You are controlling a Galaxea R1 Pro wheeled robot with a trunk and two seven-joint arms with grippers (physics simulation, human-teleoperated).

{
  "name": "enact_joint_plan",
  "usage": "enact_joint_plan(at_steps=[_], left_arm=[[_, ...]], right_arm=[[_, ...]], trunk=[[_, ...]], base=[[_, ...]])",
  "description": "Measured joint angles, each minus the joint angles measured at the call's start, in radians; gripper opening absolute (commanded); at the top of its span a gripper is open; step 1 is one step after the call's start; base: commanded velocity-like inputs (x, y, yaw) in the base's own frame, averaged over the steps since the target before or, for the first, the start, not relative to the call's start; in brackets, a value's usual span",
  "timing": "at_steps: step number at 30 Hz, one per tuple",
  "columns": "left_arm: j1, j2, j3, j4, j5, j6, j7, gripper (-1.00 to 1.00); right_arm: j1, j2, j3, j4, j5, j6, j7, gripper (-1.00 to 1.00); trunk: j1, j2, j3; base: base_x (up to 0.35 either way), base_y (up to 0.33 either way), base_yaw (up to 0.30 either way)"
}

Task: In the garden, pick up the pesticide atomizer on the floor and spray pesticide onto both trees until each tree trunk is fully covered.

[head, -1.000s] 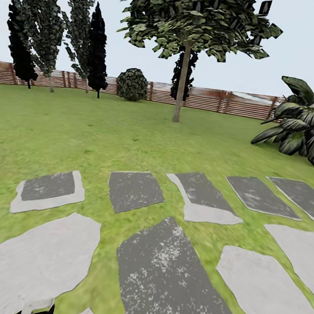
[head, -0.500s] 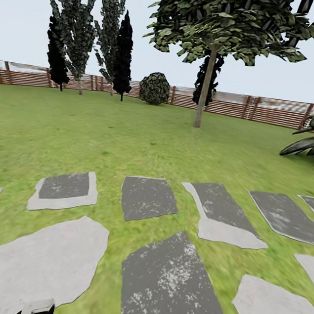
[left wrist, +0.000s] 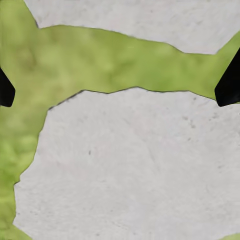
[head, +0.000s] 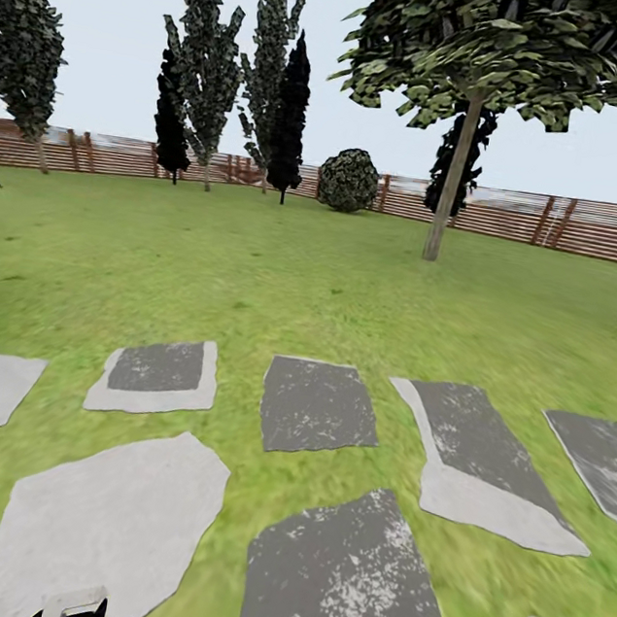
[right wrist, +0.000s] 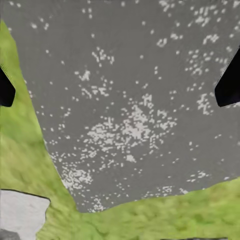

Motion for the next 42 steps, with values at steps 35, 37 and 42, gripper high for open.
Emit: enact_joint_plan(at_steps=[35, 37, 42], left_arm=[[0.0, 0.0, 0.001, 0.0, 0.0, 0.0, 0.0, 1.0], [0.0, 0.0, 0.001, 0.0, 0.0, 0.0, 0.0, 1.0], [0.0, 0.001, 0.002, 0.0, 0.0, 0.0, 0.0, 1.0]], right_arm=[[0.0, 0.003, 0.001, 0.0, 0.0, 0.0, 0.003, 1.0], [0.0, 0.003, 0.001, 0.0, 0.0, 0.0, 0.003, 1.0], [0.0, 0.003, 0.001, 0.0, 0.0, 0.0, 0.003, 1.0]], trunk=[[0.0, 0.0, 0.0], [0.0, 0.0, 0.0], [0.0, 0.0, 0.0]], base=[[0.263, -0.171, 0.278], [0.223, -0.203, 0.278], [0.199, -0.215, 0.278]])
